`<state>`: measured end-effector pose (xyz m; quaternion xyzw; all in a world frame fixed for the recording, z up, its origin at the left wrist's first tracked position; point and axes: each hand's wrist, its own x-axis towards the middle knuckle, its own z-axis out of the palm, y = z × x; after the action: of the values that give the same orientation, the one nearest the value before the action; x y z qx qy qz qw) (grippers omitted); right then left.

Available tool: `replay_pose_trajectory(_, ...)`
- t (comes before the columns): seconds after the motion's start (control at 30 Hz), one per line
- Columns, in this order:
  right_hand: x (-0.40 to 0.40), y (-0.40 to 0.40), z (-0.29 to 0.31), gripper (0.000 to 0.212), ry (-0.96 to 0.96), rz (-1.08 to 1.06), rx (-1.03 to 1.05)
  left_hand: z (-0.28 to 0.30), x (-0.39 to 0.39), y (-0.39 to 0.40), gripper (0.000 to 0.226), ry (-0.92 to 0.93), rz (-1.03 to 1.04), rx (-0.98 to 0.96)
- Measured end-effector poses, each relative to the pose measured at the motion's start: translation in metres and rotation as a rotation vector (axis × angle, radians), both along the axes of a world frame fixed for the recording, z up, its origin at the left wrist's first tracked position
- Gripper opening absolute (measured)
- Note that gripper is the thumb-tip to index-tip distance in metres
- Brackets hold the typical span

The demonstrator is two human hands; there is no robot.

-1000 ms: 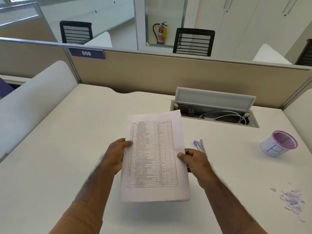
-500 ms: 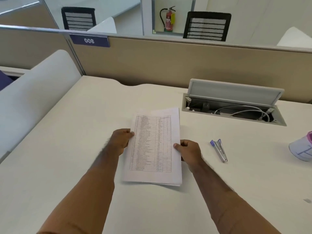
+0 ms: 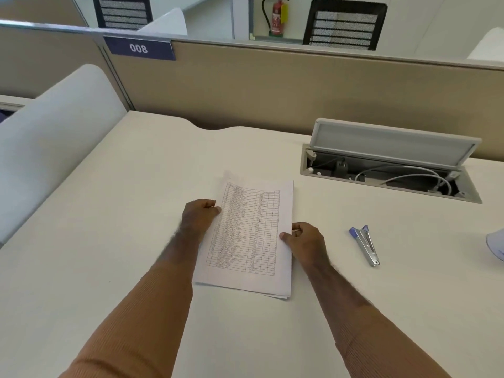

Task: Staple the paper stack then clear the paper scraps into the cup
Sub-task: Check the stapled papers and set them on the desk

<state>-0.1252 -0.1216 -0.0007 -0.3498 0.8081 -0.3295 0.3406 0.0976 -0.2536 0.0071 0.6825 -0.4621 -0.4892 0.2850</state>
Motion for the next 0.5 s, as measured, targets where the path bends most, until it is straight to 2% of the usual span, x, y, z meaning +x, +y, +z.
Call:
replay_pose_trajectory(0.2,-0.001,0.004,0.003,0.034,0.195,0.072,0.072,-0.011,0.004,0.000,0.034,-0.062,-0.019,-0.035)
replay_pose_trajectory(0.4,0.000,0.010,0.005,0.053,0.295,0.111,0.107,-0.004,0.000,0.006,0.038,-0.314,-0.108,-0.144)
replay_pose_trajectory(0.5,0.002,0.019,0.004,0.053,0.373,0.106,0.052,-0.001,-0.001,0.011,0.039,-0.405,-0.107,-0.187)
